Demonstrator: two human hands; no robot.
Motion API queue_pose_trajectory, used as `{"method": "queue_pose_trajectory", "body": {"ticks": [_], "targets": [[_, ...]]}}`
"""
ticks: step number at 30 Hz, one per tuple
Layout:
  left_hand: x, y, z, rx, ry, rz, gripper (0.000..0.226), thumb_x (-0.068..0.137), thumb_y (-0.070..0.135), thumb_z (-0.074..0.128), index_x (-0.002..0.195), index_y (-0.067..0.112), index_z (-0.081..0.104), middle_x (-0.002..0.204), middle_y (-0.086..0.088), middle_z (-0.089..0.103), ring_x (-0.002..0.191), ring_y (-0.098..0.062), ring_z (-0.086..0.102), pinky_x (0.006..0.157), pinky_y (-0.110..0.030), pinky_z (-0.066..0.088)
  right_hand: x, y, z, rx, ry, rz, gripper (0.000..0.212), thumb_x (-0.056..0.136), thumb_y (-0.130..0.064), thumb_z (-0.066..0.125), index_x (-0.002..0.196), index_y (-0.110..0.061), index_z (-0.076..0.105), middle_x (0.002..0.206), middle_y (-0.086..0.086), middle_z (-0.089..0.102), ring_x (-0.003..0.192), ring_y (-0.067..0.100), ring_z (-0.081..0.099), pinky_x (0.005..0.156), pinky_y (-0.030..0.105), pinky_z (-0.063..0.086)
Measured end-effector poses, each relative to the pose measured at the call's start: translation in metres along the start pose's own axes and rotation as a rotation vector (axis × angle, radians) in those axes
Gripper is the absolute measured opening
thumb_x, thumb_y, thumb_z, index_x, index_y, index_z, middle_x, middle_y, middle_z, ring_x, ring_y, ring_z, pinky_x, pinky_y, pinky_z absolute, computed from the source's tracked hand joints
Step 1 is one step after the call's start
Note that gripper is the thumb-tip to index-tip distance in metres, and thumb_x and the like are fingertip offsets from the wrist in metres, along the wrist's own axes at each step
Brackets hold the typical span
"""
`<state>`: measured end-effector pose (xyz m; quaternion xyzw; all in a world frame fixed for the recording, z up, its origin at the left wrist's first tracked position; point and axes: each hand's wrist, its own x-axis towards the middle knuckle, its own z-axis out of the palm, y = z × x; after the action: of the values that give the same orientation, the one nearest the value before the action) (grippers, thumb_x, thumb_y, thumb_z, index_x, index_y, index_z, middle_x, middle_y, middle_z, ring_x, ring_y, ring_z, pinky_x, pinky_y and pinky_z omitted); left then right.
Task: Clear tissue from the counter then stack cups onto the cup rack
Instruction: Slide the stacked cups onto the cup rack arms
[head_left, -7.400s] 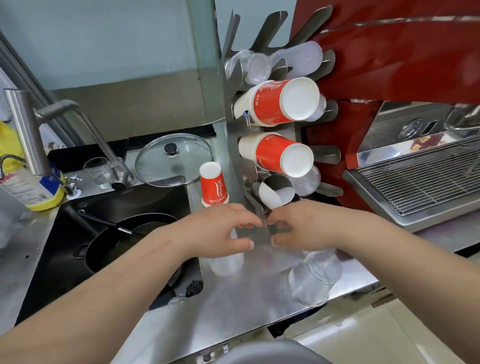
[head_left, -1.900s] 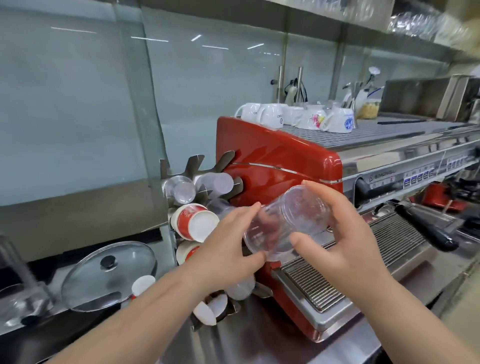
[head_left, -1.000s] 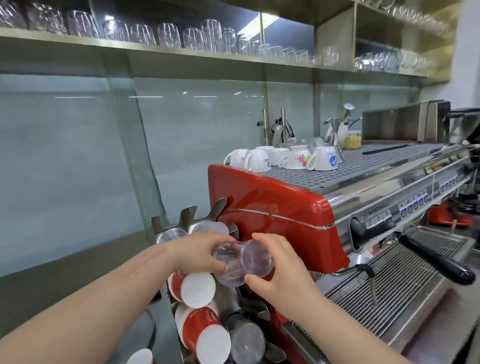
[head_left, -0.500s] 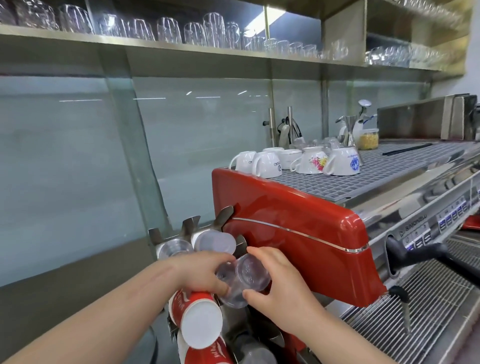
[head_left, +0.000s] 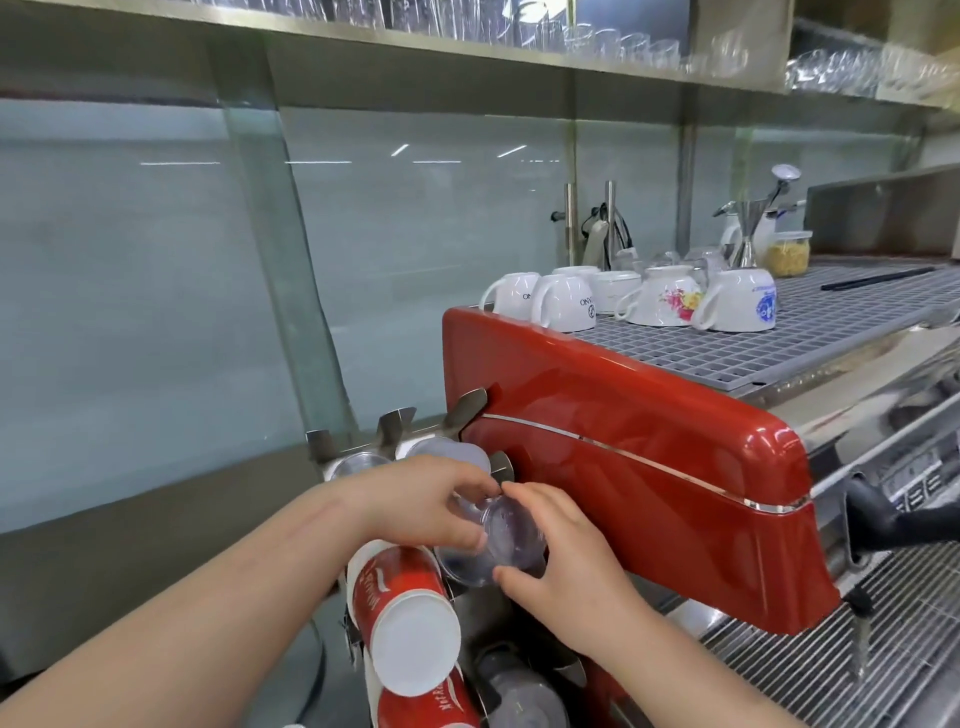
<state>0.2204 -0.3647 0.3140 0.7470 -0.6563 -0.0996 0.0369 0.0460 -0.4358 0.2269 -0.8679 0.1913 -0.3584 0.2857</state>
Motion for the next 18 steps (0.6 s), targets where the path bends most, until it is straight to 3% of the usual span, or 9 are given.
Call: {"method": "queue_pose_trajectory", "body": {"ticks": [7, 13, 18], "targets": [[0.007, -0.007, 0.013, 0.003, 0.004, -0.032, 0.049, 0.075, 0.045, 0.067, 0.121, 0.045, 0.051, 0.117, 0.02, 0.064, 0.103, 0.002, 0.062, 0.095, -0.032, 0.051, 0.001, 0.011, 0.021, 0.013, -0.002, 0.091, 0.082, 0.078, -0.026, 0.074, 0.147, -0.029, 0.031, 0.138, -0.022, 0.031, 0.123, -0.01, 0.032, 0.098, -0.001, 0.021], [0.01, -0.015, 0.021, 0.067, -0.045, -0.018, 0.048, 0.086, 0.041, 0.057, 0.132, 0.043, 0.048, 0.124, 0.017, 0.063, 0.111, -0.006, 0.059, 0.097, -0.031, 0.047, 0.006, 0.022, 0.036, -0.015, -0.012, 0.143, 0.075, 0.075, -0.025, 0.075, 0.141, -0.02, 0.039, 0.136, -0.01, 0.035, 0.116, -0.002, 0.04, 0.087, -0.009, 0.02], [0.014, -0.014, 0.023, 0.099, -0.118, -0.042, 0.033, 0.092, 0.037, 0.049, 0.124, 0.038, 0.054, 0.12, 0.009, 0.065, 0.109, -0.015, 0.059, 0.095, -0.036, 0.047, 0.013, 0.025, 0.047, -0.062, -0.042, 0.14, 0.07, 0.08, -0.027, 0.07, 0.141, -0.021, 0.038, 0.141, -0.007, 0.035, 0.125, 0.008, 0.043, 0.097, 0.007, 0.029]]}}
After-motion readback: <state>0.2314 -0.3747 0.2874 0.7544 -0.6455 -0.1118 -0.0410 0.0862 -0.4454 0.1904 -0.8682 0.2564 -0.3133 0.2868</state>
